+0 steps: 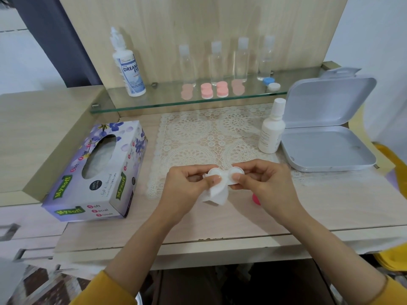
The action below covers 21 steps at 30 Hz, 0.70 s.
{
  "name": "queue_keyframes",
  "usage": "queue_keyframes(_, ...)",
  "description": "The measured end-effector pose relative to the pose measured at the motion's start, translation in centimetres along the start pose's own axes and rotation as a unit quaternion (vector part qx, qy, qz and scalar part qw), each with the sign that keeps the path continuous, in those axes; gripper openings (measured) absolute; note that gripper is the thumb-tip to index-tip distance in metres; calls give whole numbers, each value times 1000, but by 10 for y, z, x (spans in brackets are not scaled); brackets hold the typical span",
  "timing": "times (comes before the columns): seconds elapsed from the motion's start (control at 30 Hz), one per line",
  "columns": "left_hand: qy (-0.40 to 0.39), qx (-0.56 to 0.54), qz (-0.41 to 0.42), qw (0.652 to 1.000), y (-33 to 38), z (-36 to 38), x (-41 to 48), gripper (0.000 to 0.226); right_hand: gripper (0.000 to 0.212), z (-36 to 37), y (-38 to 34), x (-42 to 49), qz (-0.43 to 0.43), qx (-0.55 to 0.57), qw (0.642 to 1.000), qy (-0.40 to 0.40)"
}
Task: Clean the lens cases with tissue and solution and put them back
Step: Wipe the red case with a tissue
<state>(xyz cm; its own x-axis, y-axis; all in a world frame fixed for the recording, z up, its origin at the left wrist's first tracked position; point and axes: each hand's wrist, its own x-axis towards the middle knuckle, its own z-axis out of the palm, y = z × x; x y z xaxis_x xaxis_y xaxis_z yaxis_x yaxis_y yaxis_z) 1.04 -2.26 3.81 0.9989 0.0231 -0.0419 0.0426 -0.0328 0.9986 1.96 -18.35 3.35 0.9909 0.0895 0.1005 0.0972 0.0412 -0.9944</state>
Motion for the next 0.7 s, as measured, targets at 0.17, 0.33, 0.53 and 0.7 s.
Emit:
queue_keyframes(0.17,-9,33,3,999,-2,-5,3,17,19,0,-2,-1,6,8,1000,-7)
queue_keyframes(0.33,25,47,-11,999,-2,0,3,8,17,2,-1,-4,9,4,1000,-21)
queue_keyframes(0.53,15,70,7,997,-5,-1,3,13,15,0,0,-5,14,3,1000,-20)
queue_keyframes(0.7,6,61,3,998,-3,-1,0,14,16,0,0,-4,10,-1,1000,-22)
